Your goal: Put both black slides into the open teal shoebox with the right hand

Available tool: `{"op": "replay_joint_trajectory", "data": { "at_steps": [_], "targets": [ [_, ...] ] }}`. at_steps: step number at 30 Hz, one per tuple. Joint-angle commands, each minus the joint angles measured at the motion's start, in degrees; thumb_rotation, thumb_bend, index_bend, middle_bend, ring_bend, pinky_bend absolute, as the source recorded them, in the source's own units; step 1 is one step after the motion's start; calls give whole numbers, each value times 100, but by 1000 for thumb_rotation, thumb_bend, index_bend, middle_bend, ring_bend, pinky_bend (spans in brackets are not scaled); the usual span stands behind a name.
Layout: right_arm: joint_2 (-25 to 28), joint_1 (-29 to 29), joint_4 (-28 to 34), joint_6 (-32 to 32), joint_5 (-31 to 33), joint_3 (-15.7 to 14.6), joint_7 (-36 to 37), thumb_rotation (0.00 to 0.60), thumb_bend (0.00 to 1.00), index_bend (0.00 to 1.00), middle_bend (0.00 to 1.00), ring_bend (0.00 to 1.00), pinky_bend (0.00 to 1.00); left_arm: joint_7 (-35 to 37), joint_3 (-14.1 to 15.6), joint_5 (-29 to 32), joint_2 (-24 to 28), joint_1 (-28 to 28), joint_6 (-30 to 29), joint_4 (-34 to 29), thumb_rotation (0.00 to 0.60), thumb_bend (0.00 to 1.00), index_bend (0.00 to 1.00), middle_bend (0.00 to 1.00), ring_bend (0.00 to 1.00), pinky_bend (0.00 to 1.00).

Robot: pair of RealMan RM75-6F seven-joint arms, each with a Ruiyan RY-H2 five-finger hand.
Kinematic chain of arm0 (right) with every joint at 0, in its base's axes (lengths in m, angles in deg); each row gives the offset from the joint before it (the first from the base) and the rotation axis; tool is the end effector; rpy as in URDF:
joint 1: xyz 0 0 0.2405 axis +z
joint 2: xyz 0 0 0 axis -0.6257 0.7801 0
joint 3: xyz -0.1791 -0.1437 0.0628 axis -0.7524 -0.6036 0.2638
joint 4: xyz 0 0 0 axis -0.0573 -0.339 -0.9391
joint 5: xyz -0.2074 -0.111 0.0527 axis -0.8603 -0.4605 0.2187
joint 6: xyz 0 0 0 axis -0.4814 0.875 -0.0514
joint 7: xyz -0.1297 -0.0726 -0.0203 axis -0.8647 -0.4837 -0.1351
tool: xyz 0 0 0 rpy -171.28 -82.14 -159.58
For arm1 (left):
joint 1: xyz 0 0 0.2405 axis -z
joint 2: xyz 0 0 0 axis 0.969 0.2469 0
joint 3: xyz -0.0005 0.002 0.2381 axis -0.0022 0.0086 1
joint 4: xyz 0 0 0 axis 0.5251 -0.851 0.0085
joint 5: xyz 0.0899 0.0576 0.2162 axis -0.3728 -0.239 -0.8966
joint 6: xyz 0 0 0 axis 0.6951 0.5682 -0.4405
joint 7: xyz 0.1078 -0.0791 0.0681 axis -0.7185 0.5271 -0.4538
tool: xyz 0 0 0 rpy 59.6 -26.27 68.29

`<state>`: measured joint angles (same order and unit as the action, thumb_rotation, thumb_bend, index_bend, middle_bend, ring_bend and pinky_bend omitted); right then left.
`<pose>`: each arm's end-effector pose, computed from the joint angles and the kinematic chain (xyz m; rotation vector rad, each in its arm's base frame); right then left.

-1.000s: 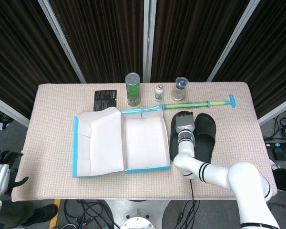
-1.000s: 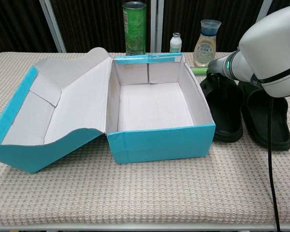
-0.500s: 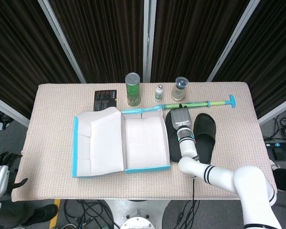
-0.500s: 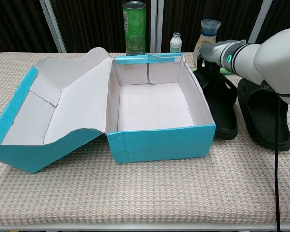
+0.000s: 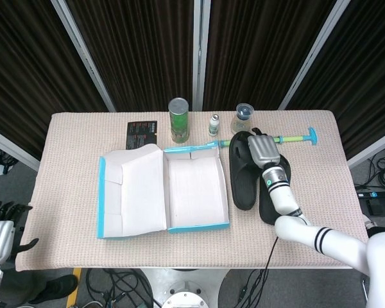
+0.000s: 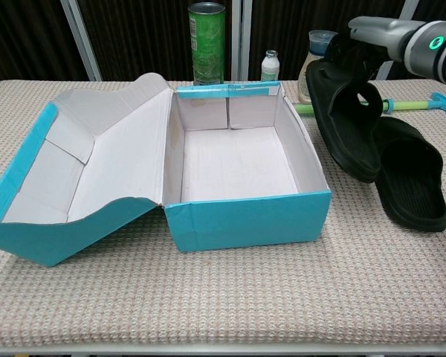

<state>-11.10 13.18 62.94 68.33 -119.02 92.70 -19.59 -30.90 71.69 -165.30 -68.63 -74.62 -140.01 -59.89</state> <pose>-0.1454 -0.4364 -0.0006 1.6242 -1.0542 0.8183 -0.3454 0.1584 0.1013 -1.3301 -0.9942 -0.7630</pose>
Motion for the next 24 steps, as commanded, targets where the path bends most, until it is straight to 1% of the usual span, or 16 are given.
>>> {"op": "replay_joint_trajectory", "data": {
  "at_steps": [1,6,10,13,16,20,22,24],
  "targets": [
    [449,-402,310,-193,-708,124,964,600,162,434,367,118,322,-83,-12,10,35,20,13,-76,600,64,259,209,106,67],
    [615,-740,448,-318,-1493,358,2548,600,206,445,381,136,353,-202,-22,14,91,41,19,-196,600,64,259,209,105,67],
    [675,-923,567,-522,-1989,555,3932,600,207,446,390,156,381,-245,-24,35,122,36,13,-252,600,64,259,209,105,67],
    [656,-977,626,-616,-2276,654,4715,600,214,446,395,165,405,-237,-20,46,128,24,5,-260,600,64,260,209,105,67],
    [569,-975,669,-658,-2462,715,5256,600,239,450,399,171,433,-220,-14,59,123,16,9,-248,600,64,263,209,105,68],
    [443,-919,842,-851,-2605,835,6107,600,240,451,402,172,448,-142,-3,59,112,-8,-9,-206,600,64,265,209,105,68],
    [396,-873,852,-891,-2705,865,6333,600,240,451,403,172,449,-84,4,66,108,-26,-16,-176,600,64,265,209,106,68],
    [255,-791,781,-828,-2737,884,6357,600,240,451,404,173,450,-30,11,80,96,-43,-13,-130,600,63,265,209,106,67]
  ]
}}
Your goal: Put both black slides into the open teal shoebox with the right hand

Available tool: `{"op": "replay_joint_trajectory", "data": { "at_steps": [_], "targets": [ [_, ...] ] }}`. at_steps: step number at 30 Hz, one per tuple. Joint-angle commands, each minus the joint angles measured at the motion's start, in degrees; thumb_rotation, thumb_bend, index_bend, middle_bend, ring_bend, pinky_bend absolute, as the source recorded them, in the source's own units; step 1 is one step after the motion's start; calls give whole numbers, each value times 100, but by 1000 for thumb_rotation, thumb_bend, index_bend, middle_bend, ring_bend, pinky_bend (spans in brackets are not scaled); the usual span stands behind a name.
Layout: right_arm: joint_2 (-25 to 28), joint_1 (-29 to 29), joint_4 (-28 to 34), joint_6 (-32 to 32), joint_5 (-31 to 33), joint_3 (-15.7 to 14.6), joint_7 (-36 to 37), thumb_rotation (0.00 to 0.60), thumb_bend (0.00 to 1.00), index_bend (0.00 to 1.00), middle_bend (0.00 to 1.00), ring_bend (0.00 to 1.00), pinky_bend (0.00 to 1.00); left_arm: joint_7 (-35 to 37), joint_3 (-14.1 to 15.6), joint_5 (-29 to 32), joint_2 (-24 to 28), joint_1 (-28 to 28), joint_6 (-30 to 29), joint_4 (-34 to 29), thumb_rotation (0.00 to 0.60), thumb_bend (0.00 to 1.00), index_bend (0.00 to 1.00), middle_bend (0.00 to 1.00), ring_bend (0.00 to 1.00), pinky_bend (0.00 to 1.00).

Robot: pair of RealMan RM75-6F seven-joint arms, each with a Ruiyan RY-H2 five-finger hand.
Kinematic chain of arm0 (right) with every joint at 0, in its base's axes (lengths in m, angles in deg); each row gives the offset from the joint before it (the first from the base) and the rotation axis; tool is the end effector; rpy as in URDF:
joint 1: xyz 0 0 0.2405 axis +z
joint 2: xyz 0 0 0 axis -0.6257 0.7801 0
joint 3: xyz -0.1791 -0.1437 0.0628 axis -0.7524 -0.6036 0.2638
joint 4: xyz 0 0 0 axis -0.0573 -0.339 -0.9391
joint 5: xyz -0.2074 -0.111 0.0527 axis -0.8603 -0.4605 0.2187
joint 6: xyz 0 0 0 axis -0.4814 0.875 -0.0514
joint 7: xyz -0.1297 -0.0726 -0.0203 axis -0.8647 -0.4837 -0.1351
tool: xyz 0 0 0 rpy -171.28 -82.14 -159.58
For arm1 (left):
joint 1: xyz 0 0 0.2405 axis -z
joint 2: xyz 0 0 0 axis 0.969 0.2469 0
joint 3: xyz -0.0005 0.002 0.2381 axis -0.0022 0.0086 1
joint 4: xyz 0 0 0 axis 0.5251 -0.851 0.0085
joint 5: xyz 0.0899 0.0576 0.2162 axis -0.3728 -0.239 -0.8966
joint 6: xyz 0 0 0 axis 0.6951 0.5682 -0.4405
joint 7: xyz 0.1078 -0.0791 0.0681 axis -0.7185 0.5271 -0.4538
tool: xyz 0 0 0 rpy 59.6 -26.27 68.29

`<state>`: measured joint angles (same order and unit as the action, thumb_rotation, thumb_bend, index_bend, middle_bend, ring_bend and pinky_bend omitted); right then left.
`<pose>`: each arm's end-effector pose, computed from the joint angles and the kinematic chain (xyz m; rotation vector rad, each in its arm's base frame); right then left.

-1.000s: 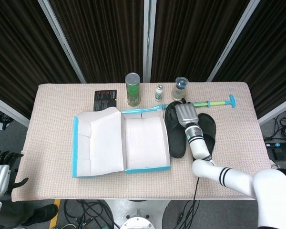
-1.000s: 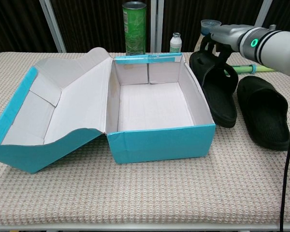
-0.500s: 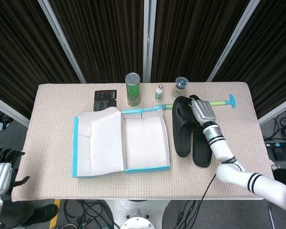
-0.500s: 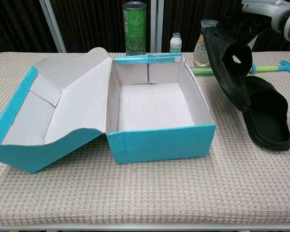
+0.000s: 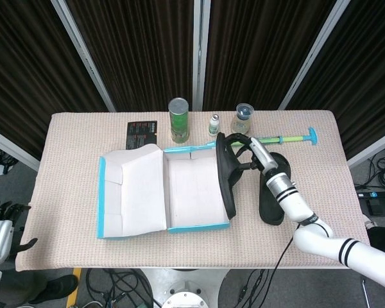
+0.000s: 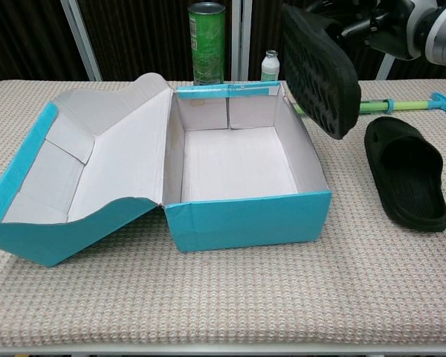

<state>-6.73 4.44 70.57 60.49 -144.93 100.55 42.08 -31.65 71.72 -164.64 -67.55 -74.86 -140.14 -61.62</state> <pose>-0.1162 -0.4124 0.0119 1.3804 -1.8556 1.4910 -0.3433 0.1566 0.1049 -1.3195 -0.9987 -0.7536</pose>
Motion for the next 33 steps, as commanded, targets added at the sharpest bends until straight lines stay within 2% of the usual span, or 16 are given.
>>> {"op": "replay_joint_trajectory", "data": {
  "at_steps": [1,8,13,19,26,33],
  "targets": [
    [-273,128,-14,1,-106,121,157,600,240,451,405,176,450,64,11,21,-21,-21,8,65,600,63,265,209,106,68],
    [-1056,667,-408,35,539,118,-689,600,240,451,407,181,453,200,5,-12,-100,-21,-1,213,600,64,265,209,106,68],
    [-1778,922,-766,565,1024,112,-1578,600,241,451,408,181,459,318,4,-8,-117,-44,-13,332,600,64,265,209,105,68],
    [-2414,1082,-1086,1026,1325,128,-2251,600,241,451,410,183,472,443,15,-19,-155,-51,10,445,600,64,265,209,106,68],
    [-2858,1180,-1541,1154,1329,165,-2468,600,241,451,417,189,476,515,19,-31,-170,-64,6,500,600,63,265,209,106,68],
    [-3016,1137,-1725,1183,1110,112,-2441,600,241,451,417,189,476,567,27,-42,-153,-75,10,491,600,64,265,209,105,68]
  ]
}}
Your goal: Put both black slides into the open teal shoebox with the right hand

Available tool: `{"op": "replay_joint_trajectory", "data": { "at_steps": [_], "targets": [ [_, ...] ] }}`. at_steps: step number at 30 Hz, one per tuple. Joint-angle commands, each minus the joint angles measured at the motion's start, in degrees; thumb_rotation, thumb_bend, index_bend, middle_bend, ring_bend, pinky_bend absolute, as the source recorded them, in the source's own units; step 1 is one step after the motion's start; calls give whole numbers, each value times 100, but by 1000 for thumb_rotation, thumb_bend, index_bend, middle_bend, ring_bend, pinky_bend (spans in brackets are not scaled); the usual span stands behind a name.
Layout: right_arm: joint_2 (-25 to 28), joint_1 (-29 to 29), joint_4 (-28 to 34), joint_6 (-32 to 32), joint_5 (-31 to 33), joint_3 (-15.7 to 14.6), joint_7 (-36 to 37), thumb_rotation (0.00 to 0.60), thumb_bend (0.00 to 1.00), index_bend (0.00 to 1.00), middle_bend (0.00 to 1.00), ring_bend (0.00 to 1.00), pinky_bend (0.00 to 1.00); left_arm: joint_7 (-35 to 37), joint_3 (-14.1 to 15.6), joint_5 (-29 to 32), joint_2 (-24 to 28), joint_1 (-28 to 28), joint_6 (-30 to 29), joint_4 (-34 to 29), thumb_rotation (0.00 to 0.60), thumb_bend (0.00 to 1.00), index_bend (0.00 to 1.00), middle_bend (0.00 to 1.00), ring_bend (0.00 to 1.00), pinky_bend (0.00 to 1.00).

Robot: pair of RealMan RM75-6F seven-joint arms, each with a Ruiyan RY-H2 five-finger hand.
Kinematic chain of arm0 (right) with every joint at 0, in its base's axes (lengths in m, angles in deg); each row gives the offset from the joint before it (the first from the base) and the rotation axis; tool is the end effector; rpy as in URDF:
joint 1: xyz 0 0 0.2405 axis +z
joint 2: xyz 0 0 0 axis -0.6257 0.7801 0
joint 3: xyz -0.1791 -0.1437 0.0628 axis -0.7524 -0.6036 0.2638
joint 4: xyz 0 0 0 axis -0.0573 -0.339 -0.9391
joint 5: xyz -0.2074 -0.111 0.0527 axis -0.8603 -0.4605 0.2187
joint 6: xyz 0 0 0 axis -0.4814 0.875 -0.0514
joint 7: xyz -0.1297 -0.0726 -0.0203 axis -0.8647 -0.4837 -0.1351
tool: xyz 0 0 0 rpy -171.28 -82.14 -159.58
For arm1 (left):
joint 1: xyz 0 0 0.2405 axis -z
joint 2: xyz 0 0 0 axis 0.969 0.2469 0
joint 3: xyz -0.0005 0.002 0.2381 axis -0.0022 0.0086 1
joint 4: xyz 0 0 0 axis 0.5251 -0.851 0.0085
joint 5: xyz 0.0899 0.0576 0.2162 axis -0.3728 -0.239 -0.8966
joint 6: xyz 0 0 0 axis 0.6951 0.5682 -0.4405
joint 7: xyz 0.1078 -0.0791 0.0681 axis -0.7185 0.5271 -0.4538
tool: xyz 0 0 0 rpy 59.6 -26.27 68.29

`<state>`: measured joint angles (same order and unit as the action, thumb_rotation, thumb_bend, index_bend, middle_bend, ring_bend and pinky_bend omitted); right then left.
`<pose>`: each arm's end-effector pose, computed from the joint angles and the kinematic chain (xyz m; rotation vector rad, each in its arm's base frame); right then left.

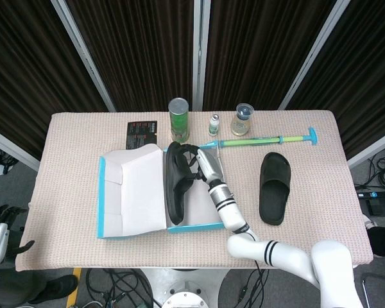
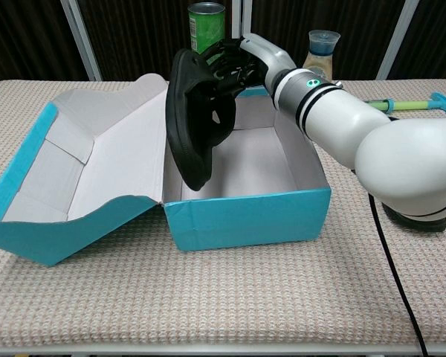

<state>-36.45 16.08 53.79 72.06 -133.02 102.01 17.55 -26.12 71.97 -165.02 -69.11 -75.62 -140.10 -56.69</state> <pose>-0.0279 -0.3941 -0.1105 1.3975 -1.7073 1.4956 -0.3602 0.1511 0.1055 -1.2942 -1.0308 -0.7737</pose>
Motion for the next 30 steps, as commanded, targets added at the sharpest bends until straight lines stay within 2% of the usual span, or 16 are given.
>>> {"op": "replay_joint_trajectory", "data": {
  "at_steps": [1,15,30],
  "targets": [
    [-61,-39,-67,39,-113,-45,16,600,241,451,417,189,476,15,2,-4,2,2,11,-2,600,64,265,209,105,68],
    [-587,77,-701,180,-519,-88,-134,600,242,451,415,189,480,79,10,-8,-39,-15,18,71,600,64,265,209,106,68],
    [-1171,208,-1911,589,-1366,-428,-157,600,264,451,419,193,492,183,14,-19,-94,-44,9,175,600,64,265,209,106,68]
  ]
}}
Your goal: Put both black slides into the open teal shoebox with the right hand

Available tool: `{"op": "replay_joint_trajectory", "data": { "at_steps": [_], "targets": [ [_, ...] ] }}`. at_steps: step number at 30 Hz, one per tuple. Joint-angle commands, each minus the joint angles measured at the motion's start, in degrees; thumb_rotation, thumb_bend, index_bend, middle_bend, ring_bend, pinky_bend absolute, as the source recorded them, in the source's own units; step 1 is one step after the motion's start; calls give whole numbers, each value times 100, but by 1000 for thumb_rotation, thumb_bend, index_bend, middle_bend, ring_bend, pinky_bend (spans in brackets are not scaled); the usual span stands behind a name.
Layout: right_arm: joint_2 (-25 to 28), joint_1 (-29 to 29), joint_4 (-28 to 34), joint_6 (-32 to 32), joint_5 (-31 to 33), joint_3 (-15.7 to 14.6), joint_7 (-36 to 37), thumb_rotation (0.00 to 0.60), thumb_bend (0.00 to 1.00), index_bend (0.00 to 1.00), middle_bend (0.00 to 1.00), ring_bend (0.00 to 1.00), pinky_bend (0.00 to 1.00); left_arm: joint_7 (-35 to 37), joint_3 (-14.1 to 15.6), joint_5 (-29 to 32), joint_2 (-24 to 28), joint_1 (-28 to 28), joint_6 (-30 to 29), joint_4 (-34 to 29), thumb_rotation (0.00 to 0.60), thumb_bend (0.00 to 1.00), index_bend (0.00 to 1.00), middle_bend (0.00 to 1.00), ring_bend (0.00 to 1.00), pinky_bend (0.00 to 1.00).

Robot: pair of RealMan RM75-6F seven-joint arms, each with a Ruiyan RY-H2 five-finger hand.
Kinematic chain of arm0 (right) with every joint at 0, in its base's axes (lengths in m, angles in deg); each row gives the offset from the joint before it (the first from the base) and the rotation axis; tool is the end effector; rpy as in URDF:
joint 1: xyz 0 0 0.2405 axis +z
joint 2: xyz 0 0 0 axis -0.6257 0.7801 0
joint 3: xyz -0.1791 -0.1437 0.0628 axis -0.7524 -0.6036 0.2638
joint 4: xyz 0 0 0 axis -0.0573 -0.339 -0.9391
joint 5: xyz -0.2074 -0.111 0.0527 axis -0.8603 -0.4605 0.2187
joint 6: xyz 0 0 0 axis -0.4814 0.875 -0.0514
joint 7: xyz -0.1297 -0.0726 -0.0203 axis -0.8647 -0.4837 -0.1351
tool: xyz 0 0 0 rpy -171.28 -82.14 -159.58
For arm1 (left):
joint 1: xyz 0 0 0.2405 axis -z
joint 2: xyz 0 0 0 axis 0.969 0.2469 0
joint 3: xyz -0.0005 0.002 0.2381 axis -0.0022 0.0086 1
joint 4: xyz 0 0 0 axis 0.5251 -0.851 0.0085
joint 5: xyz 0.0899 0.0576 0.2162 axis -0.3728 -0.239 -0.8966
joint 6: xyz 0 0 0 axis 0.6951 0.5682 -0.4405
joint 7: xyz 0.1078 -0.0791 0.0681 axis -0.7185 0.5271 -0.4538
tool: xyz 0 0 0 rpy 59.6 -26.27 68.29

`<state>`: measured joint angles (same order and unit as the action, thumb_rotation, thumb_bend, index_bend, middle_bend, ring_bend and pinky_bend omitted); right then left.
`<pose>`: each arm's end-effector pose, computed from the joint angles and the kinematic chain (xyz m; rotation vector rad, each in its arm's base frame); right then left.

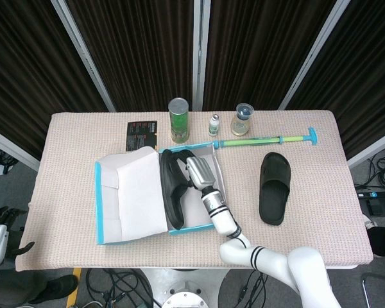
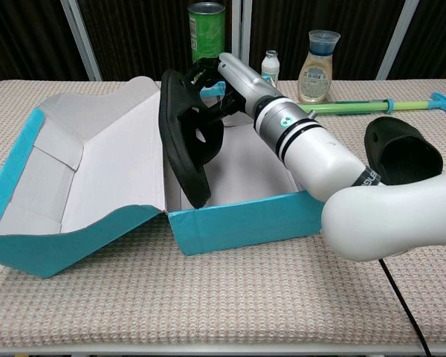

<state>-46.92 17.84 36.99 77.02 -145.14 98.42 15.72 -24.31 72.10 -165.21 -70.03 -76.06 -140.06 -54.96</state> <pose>-0.0332 -0.3849 -0.1446 1.5748 -1.3697 1.4603 -0.3655 0.1477 0.1033 -1.2843 -1.0478 -0.7810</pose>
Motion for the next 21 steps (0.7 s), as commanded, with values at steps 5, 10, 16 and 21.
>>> {"op": "replay_joint_trajectory", "data": {
  "at_steps": [5,10,16,21],
  "targets": [
    [-269,105,-616,79,-351,-145,108,600,264,451,418,195,495,2,-1,0,-1,2,13,-4,600,64,265,209,106,68],
    [-331,82,-825,105,-507,-244,158,600,264,451,418,196,494,70,11,-19,14,-2,22,-9,600,64,265,209,106,68],
    [-310,96,-907,35,-605,-294,23,600,264,451,414,195,495,81,11,-23,12,4,37,0,600,64,265,209,105,68],
    [-191,82,-722,-32,-631,-290,-101,600,264,451,408,195,495,92,6,-25,15,8,40,-2,600,63,265,209,105,68]
  ]
}}
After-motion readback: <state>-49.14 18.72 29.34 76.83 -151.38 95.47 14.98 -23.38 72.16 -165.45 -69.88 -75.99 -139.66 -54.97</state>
